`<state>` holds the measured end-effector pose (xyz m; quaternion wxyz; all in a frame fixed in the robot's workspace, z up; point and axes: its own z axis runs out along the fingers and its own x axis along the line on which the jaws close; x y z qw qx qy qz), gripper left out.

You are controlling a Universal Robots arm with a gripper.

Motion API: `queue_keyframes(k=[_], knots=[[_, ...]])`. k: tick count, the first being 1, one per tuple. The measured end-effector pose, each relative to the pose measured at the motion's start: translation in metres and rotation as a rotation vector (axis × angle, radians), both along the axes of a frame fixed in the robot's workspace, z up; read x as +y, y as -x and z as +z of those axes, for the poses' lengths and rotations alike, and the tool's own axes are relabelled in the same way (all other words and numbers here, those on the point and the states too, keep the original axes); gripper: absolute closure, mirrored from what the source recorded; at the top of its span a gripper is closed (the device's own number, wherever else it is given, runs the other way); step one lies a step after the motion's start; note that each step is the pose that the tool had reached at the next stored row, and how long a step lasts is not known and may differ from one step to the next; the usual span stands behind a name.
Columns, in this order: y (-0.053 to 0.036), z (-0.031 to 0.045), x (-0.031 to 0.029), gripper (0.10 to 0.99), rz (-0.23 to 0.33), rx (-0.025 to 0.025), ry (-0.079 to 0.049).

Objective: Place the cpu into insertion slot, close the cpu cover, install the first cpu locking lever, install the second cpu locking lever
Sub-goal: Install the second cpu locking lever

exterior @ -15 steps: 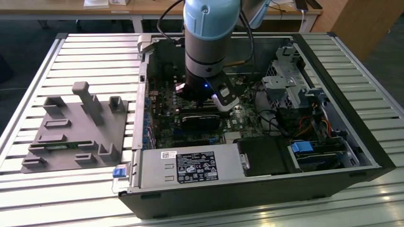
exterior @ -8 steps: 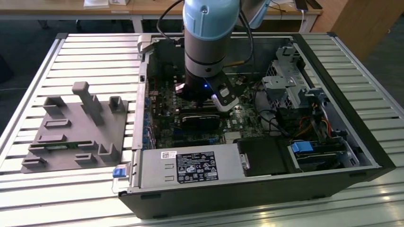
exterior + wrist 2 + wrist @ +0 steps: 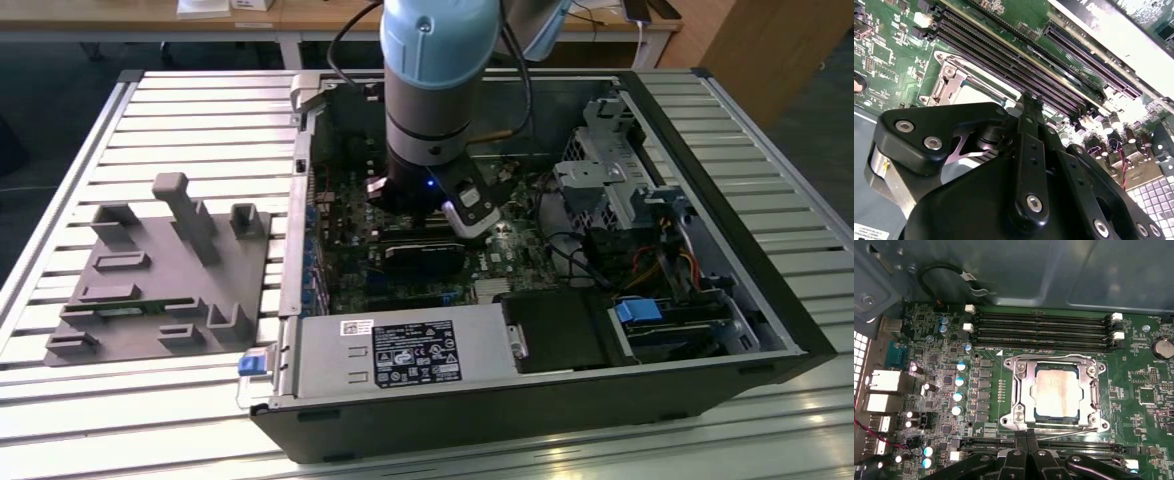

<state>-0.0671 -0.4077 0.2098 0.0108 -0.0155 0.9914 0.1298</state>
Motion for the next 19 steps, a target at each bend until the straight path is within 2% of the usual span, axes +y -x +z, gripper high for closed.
queue_keyframes(k=[13,19], knots=[[0.0033,-0.0026,-0.0034,0.98,0.0,-0.0041,-0.007],[0.0074,-0.0052,-0.0036,0.98,0.0,-0.0101,-0.025]])
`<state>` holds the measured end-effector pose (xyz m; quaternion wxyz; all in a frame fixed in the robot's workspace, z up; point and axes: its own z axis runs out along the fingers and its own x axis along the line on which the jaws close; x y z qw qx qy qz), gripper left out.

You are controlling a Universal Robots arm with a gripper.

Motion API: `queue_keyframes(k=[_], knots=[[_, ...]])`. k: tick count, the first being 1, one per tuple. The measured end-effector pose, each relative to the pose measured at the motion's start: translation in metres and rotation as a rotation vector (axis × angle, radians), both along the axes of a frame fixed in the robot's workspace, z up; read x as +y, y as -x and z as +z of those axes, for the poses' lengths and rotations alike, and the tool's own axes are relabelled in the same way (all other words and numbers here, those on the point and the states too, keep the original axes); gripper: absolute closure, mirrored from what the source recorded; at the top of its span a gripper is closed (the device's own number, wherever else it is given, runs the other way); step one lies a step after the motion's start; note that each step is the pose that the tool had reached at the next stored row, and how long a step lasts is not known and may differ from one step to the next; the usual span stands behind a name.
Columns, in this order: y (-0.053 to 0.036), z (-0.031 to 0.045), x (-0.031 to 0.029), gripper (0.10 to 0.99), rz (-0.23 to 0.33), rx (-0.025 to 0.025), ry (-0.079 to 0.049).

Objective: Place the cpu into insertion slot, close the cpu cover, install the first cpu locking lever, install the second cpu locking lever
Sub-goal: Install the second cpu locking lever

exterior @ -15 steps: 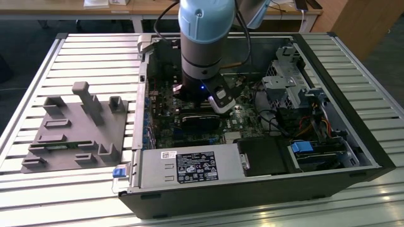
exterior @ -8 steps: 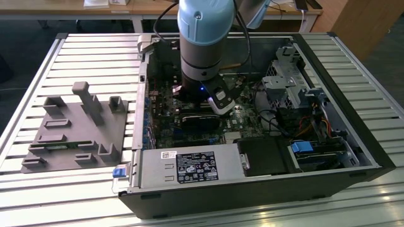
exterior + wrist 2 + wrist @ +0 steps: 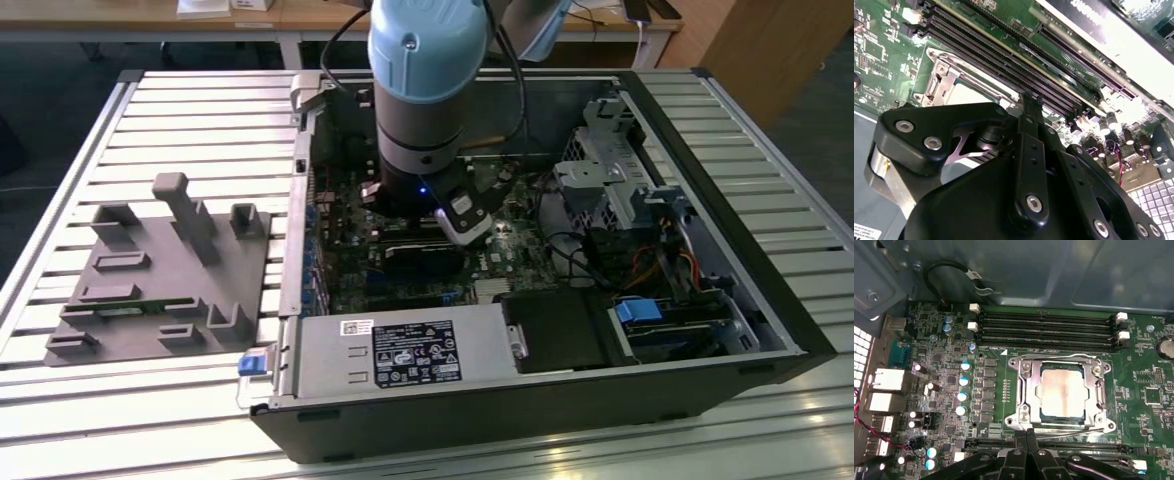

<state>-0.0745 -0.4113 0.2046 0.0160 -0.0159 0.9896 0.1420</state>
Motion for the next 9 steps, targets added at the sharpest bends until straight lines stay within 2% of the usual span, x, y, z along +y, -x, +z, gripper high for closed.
queue_keyframes(k=[9], knots=[[0.0017,-0.0049,0.0,0.98,0.0,-0.0019,-0.005]])
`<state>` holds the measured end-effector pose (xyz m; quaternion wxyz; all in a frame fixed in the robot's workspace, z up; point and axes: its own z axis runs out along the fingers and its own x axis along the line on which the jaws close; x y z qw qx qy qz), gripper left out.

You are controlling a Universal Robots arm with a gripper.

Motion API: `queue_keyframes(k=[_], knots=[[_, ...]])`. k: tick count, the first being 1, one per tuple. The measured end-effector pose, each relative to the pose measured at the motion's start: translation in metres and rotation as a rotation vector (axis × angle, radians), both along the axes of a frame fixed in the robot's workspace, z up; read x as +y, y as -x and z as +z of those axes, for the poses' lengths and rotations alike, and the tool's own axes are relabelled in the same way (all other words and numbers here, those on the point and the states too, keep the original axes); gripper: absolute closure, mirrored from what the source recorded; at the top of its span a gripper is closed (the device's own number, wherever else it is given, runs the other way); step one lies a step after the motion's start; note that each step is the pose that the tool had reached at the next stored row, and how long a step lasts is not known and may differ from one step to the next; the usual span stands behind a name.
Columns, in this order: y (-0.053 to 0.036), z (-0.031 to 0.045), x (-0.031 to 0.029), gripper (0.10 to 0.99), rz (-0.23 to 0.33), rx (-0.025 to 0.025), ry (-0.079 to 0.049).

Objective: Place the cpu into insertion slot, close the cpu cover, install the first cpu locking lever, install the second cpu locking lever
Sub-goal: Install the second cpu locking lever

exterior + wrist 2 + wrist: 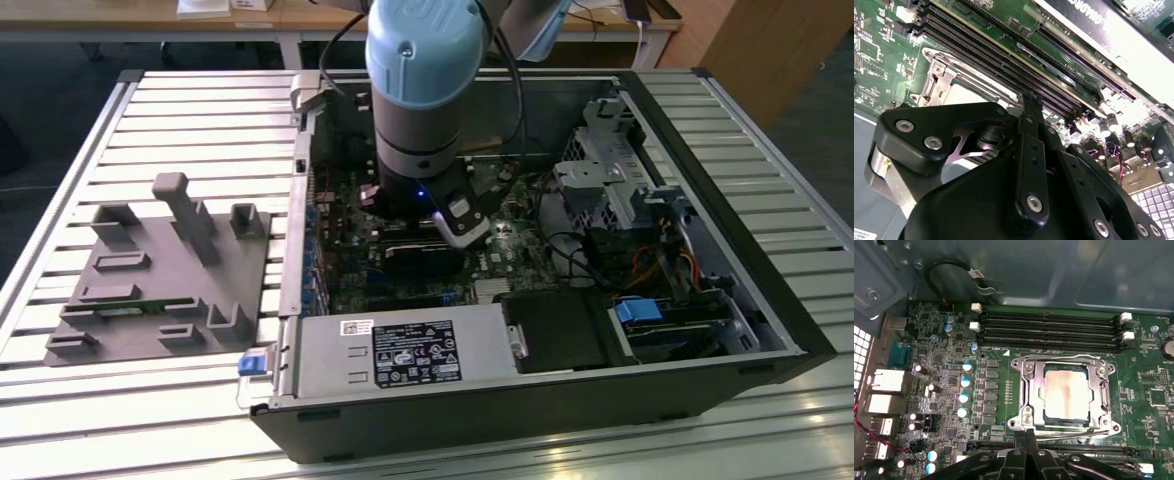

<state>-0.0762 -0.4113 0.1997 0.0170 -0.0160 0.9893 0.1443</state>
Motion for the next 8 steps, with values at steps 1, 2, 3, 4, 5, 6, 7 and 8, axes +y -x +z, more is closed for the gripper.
queue_keyframes(k=[1,2,3,4,5,6,7,8], knots=[[0.0,-0.0003,0.0,0.98,0.0,0.0,0.0],[0.0,-0.0008,0.0,0.98,0.0,0.0,-0.001],[0.0,-0.0012,0.0,0.98,0.0,0.0,-0.001],[0.0,-0.0015,0.0,0.98,0.0,0.0,-0.002],[0.0,-0.0018,0.0,0.98,0.0,0.0,-0.002],[0.0,-0.0021,0.0,0.98,0.0,0.0,-0.003],[0.0,-0.0024,0.0,0.98,0.0,0.0,-0.004],[0.0,-0.0027,0.0,0.98,0.0,0.0,-0.005]])
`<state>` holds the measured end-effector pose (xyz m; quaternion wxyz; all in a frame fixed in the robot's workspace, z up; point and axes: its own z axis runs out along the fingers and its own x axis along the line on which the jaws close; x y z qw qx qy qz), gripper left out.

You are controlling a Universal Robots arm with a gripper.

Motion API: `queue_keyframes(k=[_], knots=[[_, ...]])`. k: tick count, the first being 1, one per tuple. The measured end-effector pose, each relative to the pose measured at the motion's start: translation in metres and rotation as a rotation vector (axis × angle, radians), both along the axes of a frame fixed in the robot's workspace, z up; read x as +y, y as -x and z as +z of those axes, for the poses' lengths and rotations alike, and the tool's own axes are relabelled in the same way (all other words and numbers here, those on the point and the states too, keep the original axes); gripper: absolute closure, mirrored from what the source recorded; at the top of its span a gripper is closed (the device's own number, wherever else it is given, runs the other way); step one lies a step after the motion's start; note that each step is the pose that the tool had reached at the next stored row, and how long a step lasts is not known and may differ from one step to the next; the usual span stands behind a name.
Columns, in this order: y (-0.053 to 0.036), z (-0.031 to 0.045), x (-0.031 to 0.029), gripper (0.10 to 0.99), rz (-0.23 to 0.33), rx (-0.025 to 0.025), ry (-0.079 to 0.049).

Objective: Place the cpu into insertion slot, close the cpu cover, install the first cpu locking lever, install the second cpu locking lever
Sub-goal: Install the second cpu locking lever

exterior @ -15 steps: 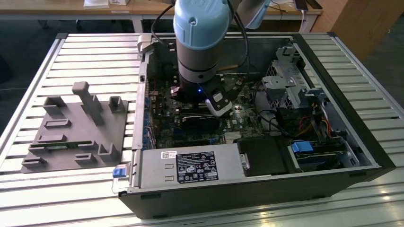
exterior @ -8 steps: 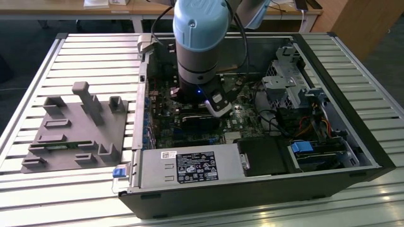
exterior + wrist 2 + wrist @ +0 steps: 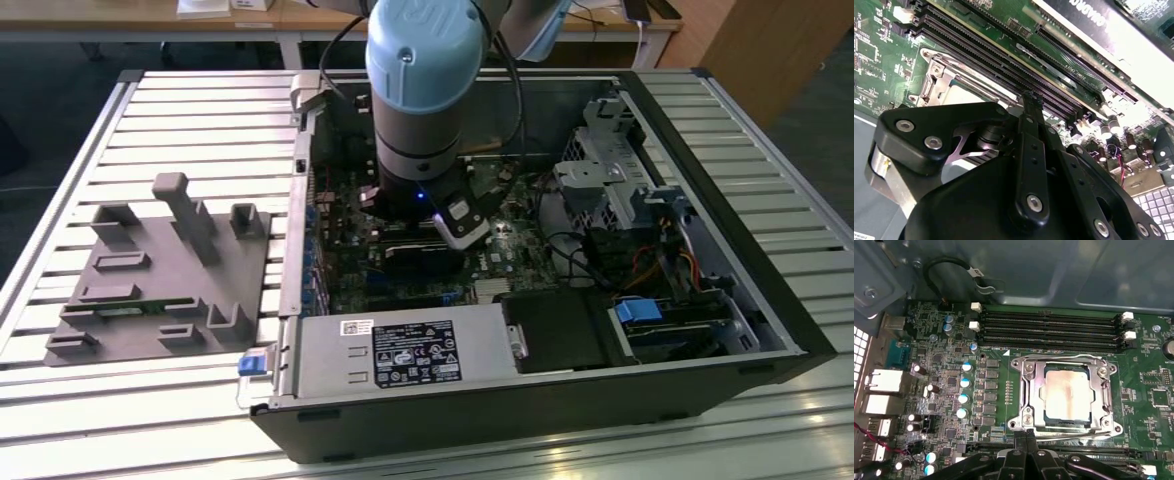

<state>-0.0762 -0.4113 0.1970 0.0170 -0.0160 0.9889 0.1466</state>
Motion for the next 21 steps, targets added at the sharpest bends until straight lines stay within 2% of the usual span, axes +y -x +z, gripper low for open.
queue_keyframes(k=[13,21], knots=[[0.0019,-0.0052,0.0006,0.98,0.0,0.0001,-0.008],[0.0068,-0.01,0.0007,0.98,0.0,-0.0003,-0.021]])
